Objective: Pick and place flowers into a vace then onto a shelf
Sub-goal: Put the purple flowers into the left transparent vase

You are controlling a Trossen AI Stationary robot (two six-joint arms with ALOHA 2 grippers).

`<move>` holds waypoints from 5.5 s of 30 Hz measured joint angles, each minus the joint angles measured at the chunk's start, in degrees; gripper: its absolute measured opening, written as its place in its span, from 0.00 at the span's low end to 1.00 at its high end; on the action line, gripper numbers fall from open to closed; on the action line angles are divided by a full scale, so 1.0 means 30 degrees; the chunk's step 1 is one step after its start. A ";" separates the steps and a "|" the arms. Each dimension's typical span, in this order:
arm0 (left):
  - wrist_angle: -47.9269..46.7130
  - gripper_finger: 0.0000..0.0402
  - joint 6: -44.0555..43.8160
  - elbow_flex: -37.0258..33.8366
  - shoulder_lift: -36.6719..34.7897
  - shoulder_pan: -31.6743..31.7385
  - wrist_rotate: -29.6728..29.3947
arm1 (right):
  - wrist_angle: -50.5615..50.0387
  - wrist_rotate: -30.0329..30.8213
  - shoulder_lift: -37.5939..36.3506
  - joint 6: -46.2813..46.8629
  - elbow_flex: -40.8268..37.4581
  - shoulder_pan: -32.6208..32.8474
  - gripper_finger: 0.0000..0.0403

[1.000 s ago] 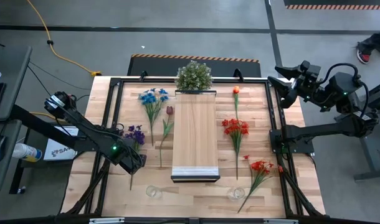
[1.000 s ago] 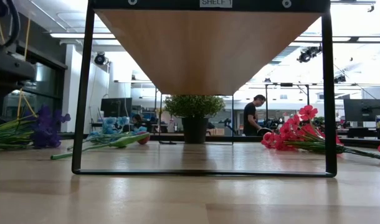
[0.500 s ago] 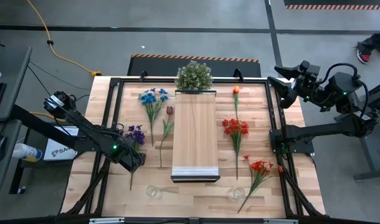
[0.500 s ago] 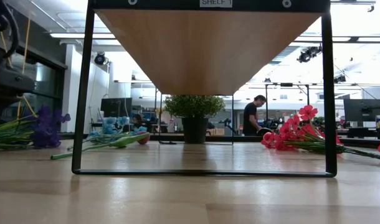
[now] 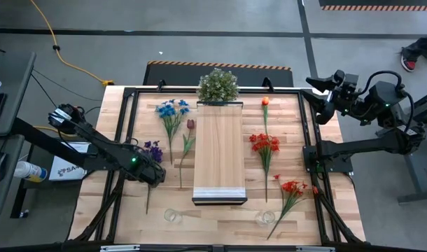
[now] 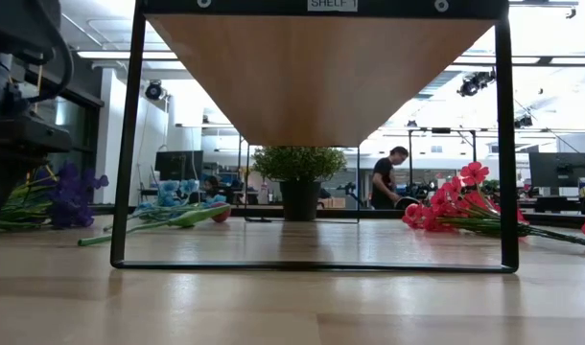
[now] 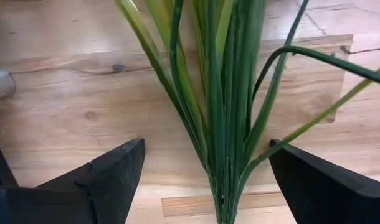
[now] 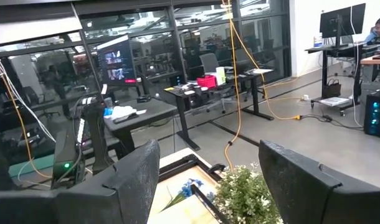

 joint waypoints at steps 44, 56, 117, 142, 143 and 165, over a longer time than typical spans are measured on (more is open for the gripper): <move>-0.0118 0.15 -0.1153 0.0100 0.0044 -0.0024 -0.0511 | -0.0525 -0.0003 0.0000 -0.0087 -0.0007 0.0002 0.65; -0.0781 0.12 -0.1104 0.1203 0.0051 -0.0017 -0.1408 | -0.0648 -0.0007 0.0000 -0.0121 -0.0007 0.0003 0.65; -1.5649 0.12 0.4931 1.8943 -0.0092 -0.0032 -1.1512 | -0.1537 -0.0007 -0.0007 -0.0129 -0.0007 0.0000 0.65; -1.0615 0.12 0.6948 1.8935 0.1472 -0.5150 -1.7310 | -0.1481 -0.0087 -0.0007 0.0000 -0.0007 0.0006 0.65; -1.0648 0.12 0.6862 1.8935 0.1625 -0.5448 -1.7522 | -0.1477 -0.0230 -0.0007 0.0015 -0.0007 0.0002 0.65; -0.9976 0.12 0.5022 1.8928 0.3439 -1.1694 -2.3501 | -0.0512 -0.2084 0.0000 0.2525 -0.0007 0.0007 0.65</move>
